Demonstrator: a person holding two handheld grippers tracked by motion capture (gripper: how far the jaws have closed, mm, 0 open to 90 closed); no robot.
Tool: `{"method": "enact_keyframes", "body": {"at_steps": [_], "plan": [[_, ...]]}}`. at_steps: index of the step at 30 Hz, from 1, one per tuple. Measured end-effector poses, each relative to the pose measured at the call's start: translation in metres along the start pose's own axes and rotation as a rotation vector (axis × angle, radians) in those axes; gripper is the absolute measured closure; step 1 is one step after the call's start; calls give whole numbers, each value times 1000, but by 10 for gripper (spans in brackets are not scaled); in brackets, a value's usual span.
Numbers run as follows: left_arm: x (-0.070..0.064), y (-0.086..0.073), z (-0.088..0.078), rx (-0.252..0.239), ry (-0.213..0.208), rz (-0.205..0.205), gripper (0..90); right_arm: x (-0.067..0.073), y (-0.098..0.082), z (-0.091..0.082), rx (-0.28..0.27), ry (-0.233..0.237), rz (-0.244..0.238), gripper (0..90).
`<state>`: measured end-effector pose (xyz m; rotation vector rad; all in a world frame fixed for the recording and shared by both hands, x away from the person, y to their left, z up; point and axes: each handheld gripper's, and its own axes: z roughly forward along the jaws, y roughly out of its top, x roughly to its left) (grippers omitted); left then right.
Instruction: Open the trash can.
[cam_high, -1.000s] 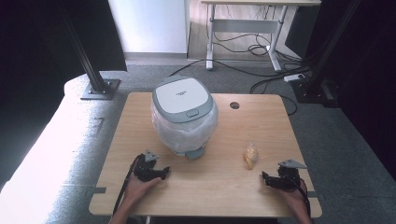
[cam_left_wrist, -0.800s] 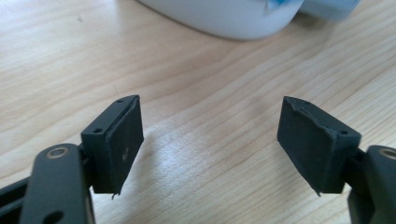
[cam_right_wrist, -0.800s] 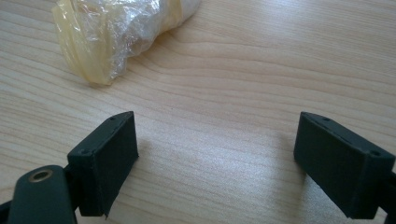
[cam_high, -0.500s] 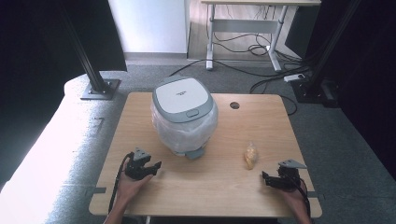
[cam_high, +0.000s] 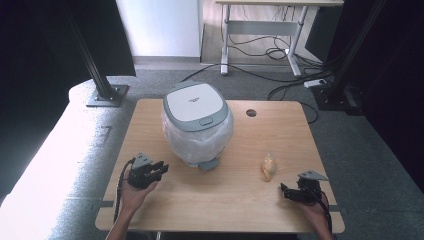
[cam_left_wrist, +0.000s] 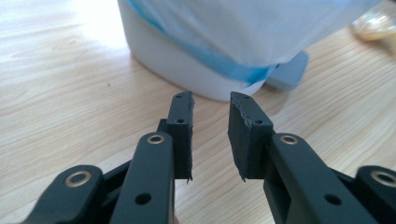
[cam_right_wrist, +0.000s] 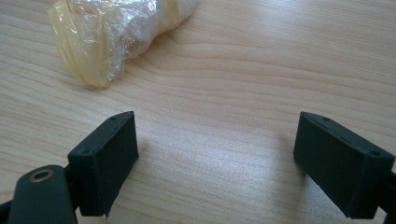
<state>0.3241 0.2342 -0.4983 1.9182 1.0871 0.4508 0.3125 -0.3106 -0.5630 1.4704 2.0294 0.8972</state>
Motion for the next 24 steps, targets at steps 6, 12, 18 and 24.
{"method": "enact_keyframes", "body": {"at_steps": [6, 12, 18, 24], "plan": [[-3, 9, -10, -41, -35, -6, 757, 0, 0, 0, 0, -2, 2, 132], [-8, 23, -22, -72, -85, -15, 846, 0, 0, 0, 0, -3, 3, 133], [-14, 37, -33, -112, -105, -16, 891, 0, 0, 0, -1, -4, 3, 135], [-20, 47, -40, -127, -127, -9, 897, 0, 0, 0, -1, -5, 4, 136]]}}
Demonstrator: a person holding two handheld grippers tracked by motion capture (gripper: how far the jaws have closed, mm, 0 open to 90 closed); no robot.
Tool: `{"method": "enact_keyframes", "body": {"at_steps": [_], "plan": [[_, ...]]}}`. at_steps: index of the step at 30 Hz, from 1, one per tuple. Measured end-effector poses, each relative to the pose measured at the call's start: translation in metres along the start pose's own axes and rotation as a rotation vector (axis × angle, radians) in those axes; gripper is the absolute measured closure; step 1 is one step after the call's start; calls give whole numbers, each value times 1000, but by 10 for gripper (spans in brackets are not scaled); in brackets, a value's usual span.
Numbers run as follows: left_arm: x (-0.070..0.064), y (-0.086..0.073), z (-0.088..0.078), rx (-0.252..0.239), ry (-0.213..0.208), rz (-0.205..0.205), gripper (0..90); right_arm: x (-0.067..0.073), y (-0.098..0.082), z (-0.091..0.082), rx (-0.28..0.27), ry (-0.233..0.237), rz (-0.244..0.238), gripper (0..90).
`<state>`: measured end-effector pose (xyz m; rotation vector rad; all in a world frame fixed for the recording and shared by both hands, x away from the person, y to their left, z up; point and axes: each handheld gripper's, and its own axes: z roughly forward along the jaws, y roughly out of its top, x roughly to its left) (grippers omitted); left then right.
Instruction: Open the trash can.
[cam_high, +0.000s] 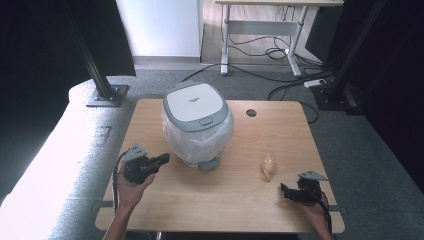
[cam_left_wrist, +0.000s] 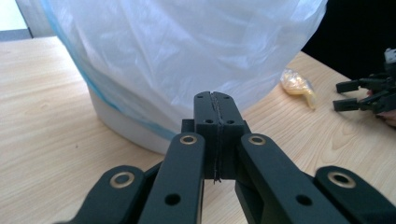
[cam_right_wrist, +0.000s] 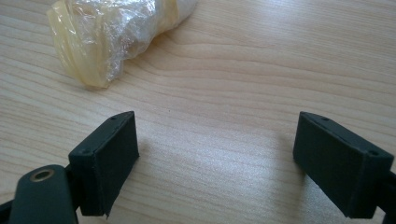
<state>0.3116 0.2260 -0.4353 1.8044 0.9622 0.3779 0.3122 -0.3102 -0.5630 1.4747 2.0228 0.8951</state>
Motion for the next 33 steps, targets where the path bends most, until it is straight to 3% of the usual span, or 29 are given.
{"method": "enact_keyframes", "body": {"at_steps": [9, 33], "plan": [[-4, 24, -5, -38, -40, 17, 899, 1, 0, 0, 0, -5, 4, 137], [-20, 68, -9, -89, -80, 44, 899, 1, 0, 0, -1, -8, 5, 137]]}}
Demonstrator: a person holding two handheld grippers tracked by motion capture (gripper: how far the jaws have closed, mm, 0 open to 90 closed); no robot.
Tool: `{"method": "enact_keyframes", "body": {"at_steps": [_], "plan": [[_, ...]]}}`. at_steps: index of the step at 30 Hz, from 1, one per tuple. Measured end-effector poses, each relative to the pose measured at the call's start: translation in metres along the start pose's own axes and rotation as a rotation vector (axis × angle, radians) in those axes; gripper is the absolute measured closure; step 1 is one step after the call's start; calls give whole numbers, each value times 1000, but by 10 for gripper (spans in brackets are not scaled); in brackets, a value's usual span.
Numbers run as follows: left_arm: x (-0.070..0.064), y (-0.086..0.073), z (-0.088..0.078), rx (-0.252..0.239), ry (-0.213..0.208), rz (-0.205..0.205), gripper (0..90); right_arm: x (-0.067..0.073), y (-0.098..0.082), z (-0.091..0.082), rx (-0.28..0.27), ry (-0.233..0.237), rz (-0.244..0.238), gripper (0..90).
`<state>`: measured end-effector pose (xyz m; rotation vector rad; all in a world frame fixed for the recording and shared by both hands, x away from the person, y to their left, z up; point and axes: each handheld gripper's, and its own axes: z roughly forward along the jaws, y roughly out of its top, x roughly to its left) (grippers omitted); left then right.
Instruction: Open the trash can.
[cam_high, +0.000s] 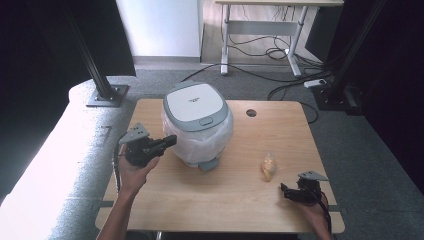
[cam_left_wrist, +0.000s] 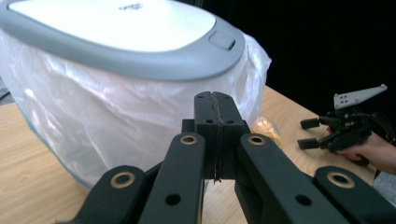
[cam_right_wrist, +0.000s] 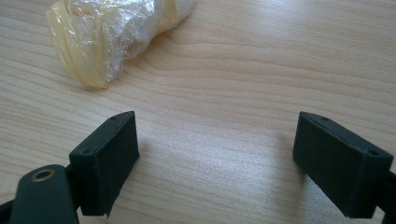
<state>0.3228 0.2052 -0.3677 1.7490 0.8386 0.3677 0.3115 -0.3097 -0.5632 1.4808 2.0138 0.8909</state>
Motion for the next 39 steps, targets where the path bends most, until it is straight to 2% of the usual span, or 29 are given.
{"method": "enact_keyframes", "body": {"at_steps": [8, 16, 24, 39], "plan": [[-2, 12, 5, -7, -20, 8, 899, 0, 0, 0, 1, 1, 0, 137], [-4, 20, 12, -14, -9, 6, 898, 0, 0, 0, 1, 1, 0, 137], [-7, 26, 20, -24, -21, 20, 898, 0, 0, 0, -1, 0, 1, 137], [-6, 38, 40, -5, -30, 15, 897, 0, 0, 0, 0, 0, 2, 137]]}}
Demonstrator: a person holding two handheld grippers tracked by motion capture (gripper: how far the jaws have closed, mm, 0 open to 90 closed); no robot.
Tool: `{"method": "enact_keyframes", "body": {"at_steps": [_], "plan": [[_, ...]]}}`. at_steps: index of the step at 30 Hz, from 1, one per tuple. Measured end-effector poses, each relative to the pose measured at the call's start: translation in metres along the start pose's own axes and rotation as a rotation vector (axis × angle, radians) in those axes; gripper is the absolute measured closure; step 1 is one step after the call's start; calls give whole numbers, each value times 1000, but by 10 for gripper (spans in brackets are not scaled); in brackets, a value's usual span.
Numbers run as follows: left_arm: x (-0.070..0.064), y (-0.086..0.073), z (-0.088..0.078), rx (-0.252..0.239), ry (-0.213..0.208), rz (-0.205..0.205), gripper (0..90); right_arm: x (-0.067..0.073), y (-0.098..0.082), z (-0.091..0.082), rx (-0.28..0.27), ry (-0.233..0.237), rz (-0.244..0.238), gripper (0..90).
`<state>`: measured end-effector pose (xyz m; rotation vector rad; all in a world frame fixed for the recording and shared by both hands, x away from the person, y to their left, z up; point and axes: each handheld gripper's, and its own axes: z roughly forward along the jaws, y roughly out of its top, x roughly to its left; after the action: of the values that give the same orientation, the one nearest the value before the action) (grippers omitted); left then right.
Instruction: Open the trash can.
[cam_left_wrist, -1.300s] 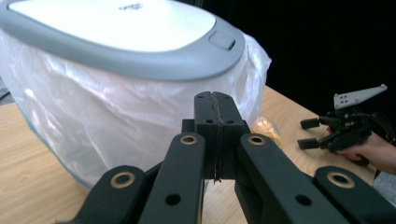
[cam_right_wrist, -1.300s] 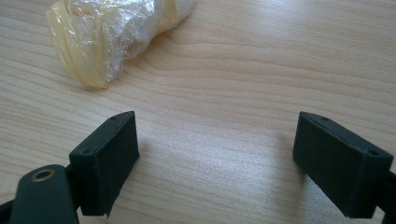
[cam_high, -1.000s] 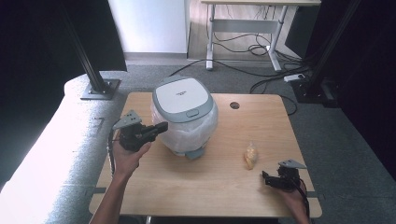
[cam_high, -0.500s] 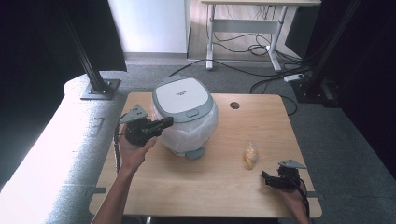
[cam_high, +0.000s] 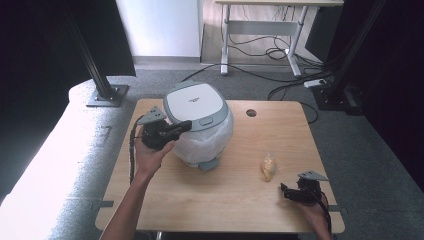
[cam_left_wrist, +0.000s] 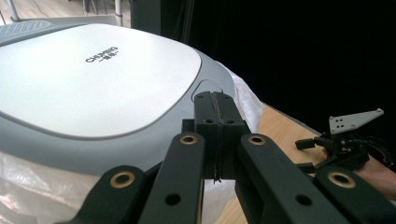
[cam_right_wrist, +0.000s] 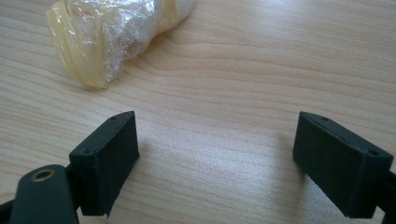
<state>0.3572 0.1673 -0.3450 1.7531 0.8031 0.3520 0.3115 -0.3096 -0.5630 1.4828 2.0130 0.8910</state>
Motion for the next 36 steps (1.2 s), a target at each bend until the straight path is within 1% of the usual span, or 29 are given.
{"method": "enact_keyframes", "body": {"at_steps": [4, 10, 15, 21, 26, 32, 34, 36], "plan": [[1, 3, 5, 0, -9, -1, 897, 0, 0, 0, 2, 0, -1, 137], [1, 6, 14, 17, -11, 4, 898, 0, 0, 0, 2, 0, -1, 137], [2, 8, 21, 17, -27, -7, 897, 0, 0, 0, 1, 0, -1, 137], [2, 10, 30, 29, -25, -12, 897, 0, 0, 0, 1, 0, -1, 137], [4, 11, 37, 29, -34, -28, 897, 0, 0, 0, 2, 0, -1, 137], [2, 14, 42, 33, -32, -24, 898, 0, 0, 0, 1, 1, 0, 137], [2, 15, 43, 34, -29, -20, 898, 0, 0, 0, 2, 1, 0, 137], [0, 17, 47, 39, -21, -7, 898, 0, 0, 0, 1, 1, -1, 137]]}}
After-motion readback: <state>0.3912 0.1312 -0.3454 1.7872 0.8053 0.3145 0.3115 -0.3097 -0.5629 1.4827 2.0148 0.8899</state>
